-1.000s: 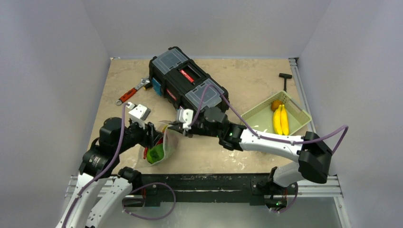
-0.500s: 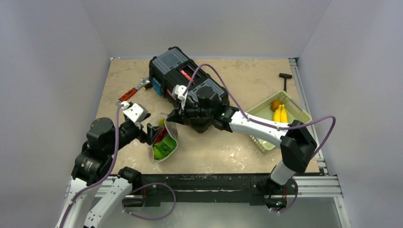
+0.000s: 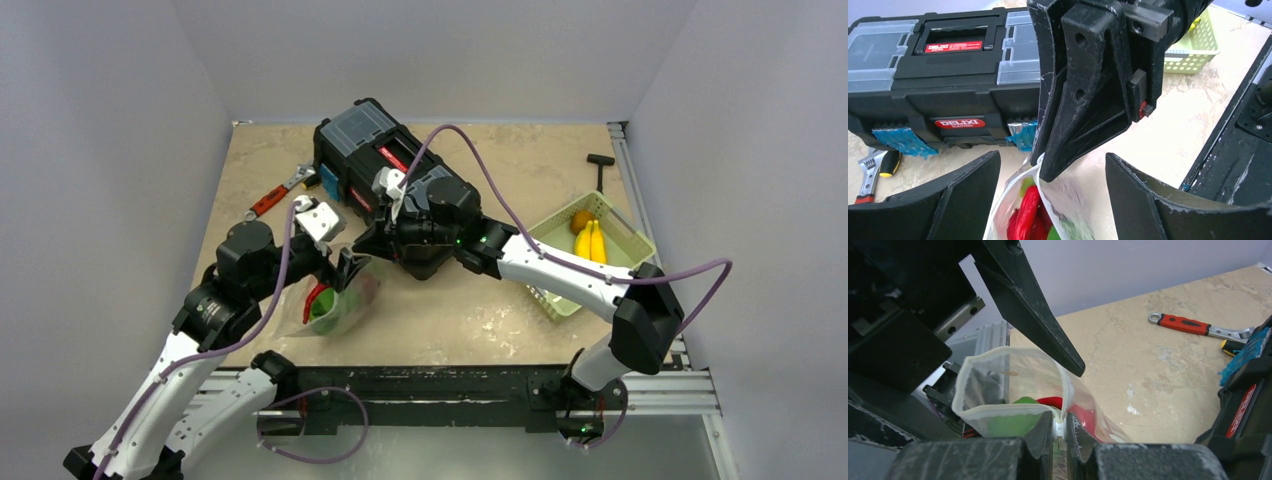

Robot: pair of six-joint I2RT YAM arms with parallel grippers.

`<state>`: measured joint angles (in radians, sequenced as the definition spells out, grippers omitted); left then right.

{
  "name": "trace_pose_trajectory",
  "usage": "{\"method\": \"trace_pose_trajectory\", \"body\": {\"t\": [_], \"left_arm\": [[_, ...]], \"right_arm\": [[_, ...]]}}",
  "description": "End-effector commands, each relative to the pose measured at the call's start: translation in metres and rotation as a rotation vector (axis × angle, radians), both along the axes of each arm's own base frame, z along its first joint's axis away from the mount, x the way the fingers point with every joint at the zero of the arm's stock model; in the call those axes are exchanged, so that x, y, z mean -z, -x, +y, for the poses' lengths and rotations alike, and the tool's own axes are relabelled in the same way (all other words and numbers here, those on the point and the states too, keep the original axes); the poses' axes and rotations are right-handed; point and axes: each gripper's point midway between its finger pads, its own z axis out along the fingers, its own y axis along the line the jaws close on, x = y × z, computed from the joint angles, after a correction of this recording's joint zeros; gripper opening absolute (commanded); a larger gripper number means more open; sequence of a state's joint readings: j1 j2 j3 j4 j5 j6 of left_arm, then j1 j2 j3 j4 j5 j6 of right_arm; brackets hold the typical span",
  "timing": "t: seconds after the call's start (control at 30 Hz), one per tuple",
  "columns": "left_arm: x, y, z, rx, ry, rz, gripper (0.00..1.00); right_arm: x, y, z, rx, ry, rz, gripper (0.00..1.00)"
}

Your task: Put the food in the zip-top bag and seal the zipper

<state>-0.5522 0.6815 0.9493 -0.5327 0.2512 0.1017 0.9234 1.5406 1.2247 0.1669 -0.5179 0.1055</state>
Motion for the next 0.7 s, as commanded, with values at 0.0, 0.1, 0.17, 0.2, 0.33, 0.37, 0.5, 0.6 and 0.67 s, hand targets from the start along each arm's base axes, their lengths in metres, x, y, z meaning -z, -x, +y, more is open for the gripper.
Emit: {"method": "trace_pose_trajectory", "body": {"t": [0.0, 0.1, 0.17, 0.2, 0.33, 0.37, 0.5, 0.6, 0.67], "left_arm": [[0.004, -0.008, 0.005, -0.034, -0.035, -0.064, 0.76], [0.014, -0.008, 0.01, -0.048, -0.072, -0.053, 0.73], [0.019, -0.01, 0.015, -0.065, -0.107, -0.049, 0.69], [0.021, -0.01, 0.017, -0.067, -0.123, -0.052, 0.66], [0.031, -0.008, 0.022, -0.061, -0.169, -0.072, 0.6], [0.034, -0.008, 0.023, -0.059, -0.178, -0.074, 0.59], [0.044, 0.0, 0.019, -0.007, -0.193, -0.06, 0.49], [0.05, 0.006, 0.018, 0.023, -0.205, -0.028, 0.35], [0.054, 0.008, 0.019, 0.02, -0.208, -0.006, 0.26]], "right_arm": [[-0.046, 0.006, -0.004, -0.025, -0.104, -0.028, 0.0], [-0.047, 0.012, -0.005, -0.059, -0.118, -0.029, 0.0], [-0.046, 0.012, -0.005, -0.064, -0.119, -0.029, 0.0], [-0.046, 0.011, -0.005, -0.065, -0.118, -0.032, 0.0], [-0.041, 0.014, -0.009, -0.092, -0.109, -0.051, 0.0], [-0.041, 0.016, -0.01, -0.104, -0.108, -0.06, 0.0], [-0.037, 0.021, -0.012, -0.159, -0.088, -0.103, 0.0], [-0.032, 0.021, -0.013, -0.19, -0.052, -0.159, 0.0], [-0.029, 0.016, -0.013, -0.18, -0.02, -0.195, 0.0]]}}
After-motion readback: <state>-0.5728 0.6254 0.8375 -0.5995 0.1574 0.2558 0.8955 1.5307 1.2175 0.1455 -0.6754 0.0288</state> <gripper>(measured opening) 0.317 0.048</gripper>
